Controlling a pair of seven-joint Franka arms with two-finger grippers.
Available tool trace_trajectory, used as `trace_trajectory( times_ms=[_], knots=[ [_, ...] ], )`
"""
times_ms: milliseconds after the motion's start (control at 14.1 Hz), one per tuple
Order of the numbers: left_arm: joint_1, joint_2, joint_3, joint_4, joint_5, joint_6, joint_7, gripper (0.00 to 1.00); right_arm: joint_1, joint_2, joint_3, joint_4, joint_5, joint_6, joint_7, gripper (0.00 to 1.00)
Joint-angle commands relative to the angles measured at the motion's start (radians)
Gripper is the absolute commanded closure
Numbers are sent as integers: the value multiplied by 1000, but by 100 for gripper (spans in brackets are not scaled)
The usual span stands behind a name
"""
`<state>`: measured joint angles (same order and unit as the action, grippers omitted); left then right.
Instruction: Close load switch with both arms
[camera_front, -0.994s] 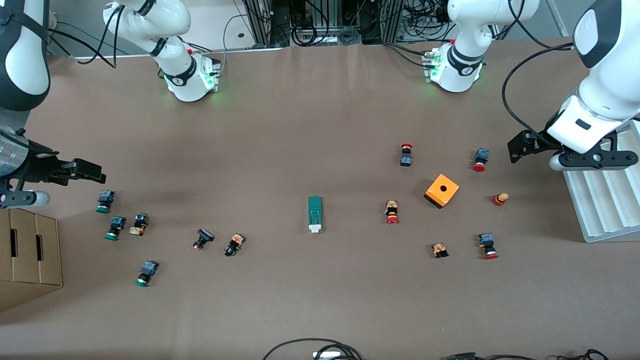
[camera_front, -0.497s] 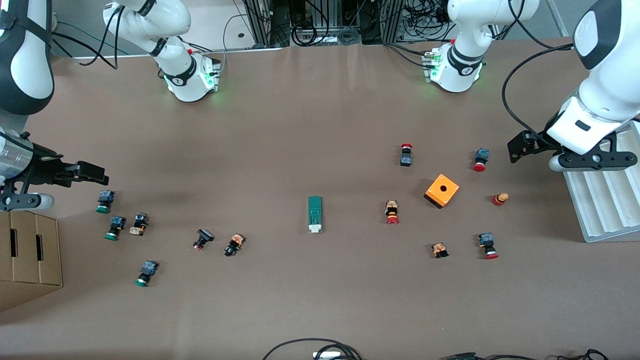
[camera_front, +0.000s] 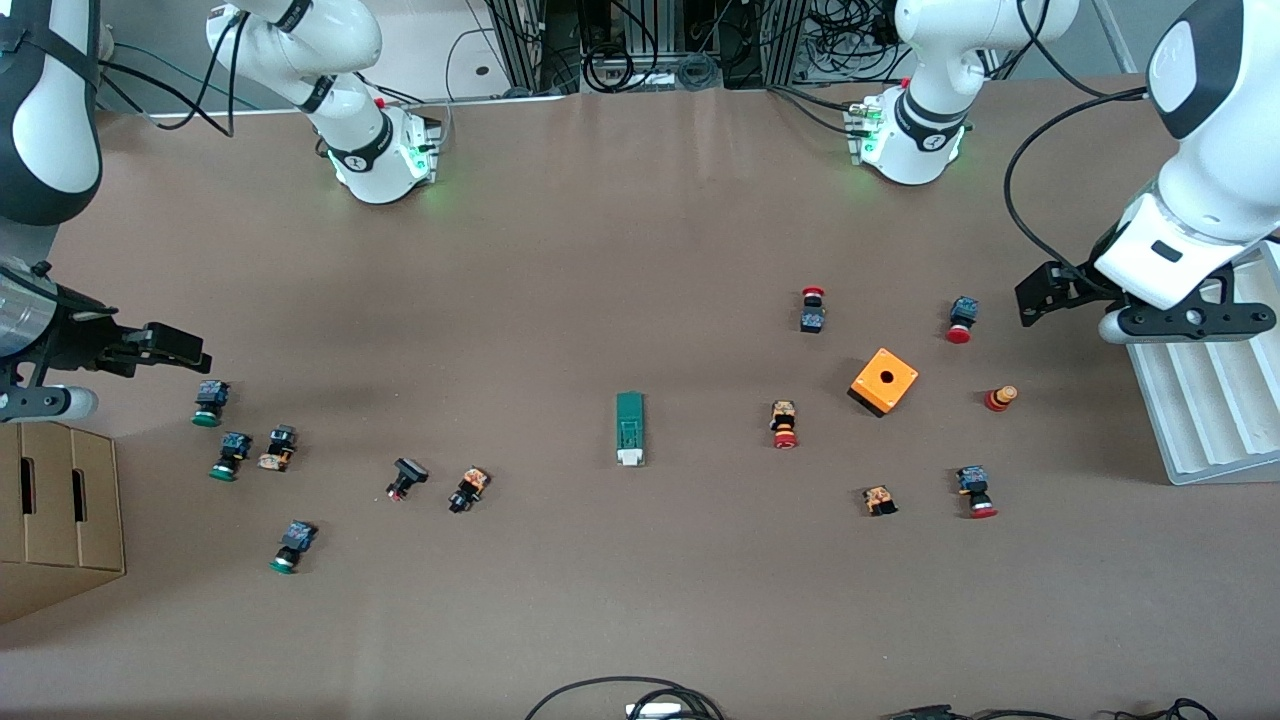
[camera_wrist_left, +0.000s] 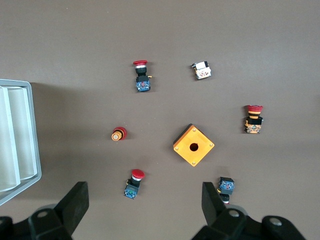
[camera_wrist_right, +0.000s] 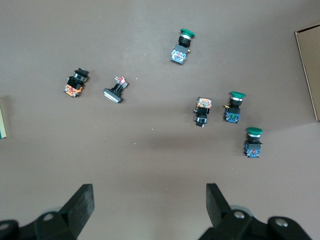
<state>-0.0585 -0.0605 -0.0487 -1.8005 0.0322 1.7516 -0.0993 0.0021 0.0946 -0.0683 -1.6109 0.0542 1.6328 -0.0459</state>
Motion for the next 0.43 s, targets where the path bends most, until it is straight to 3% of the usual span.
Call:
trace_trajectory(
  times_ms=[0,355],
  knots=[
    [-14,7,9,23,-9,-18,-13,0,4,8,-4,22,3,4,4,0],
    [-14,7,7,23,-9,-20,-13,0,4,8,-4,22,1,7,0,0]
  ],
)
